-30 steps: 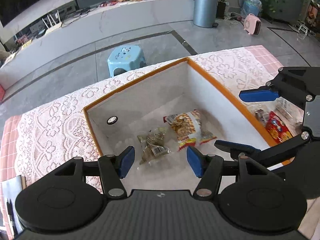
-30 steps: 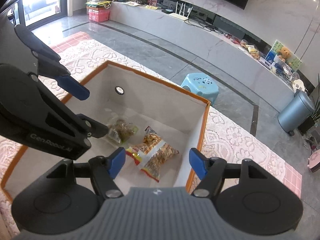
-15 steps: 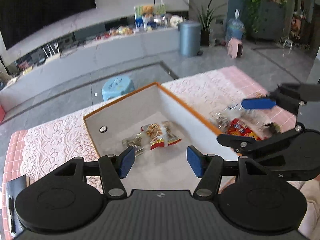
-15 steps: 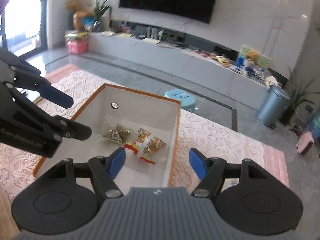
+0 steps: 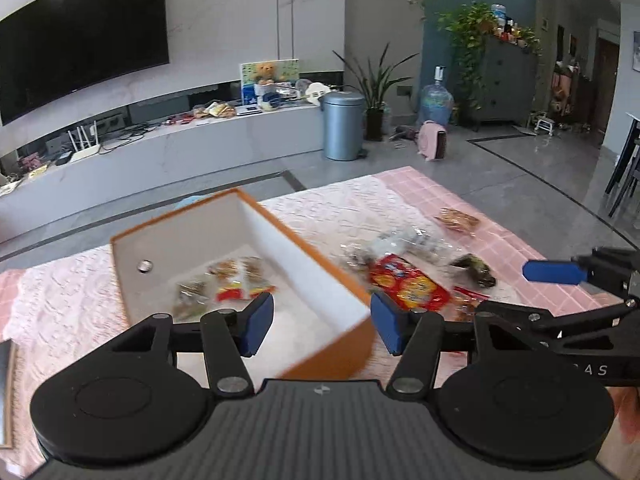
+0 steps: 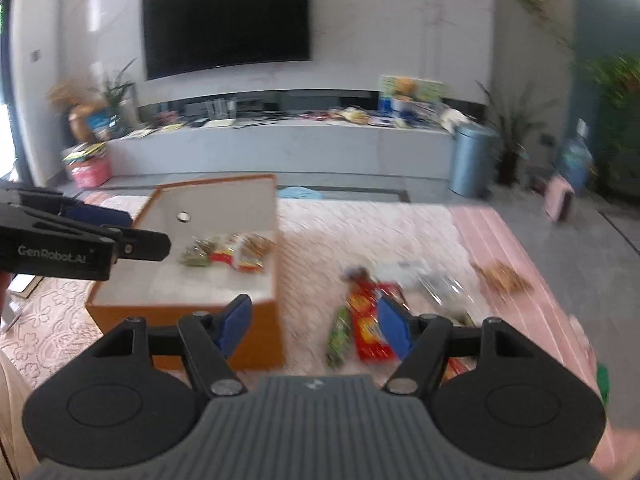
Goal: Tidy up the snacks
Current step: 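Move both grippers back from the box toward the remaining snacks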
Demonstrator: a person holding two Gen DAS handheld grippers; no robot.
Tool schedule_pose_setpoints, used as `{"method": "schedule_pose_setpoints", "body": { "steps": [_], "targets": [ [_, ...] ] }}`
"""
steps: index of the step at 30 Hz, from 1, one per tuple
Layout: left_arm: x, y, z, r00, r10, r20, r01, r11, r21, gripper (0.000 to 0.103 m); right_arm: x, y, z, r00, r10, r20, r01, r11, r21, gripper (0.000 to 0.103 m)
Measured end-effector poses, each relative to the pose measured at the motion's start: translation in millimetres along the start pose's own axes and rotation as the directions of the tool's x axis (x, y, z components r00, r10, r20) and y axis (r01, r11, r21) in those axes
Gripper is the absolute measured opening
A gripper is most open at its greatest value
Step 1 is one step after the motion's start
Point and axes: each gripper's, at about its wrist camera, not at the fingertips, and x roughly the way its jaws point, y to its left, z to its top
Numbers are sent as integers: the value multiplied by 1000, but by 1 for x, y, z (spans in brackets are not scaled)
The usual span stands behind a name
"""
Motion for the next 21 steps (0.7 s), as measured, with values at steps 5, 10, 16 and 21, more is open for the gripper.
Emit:
{"method": "schedule_pose_setpoints", "body": {
  "steps": [5,10,16,21],
  "targets": [
    [11,-31,-8,1000,-31,-3,31,1000,-3,66,-10,-26,-23,998,-64,-27,65,996,63,67],
    [26,-59,-16,992,-123,-22,123,992,-1,69,-10,-51,-40,990,-127,-64,132,988,83,67],
    [49,-82,-23,980,-186,-66,187,982,2,76,-5,-89,-64,981,-144,-128,163,974,155,67],
    [66,-90,-29,972,-208,-107,211,977,14,77,6,-111,-72,976,-144,-165,176,965,195,67]
  ]
}}
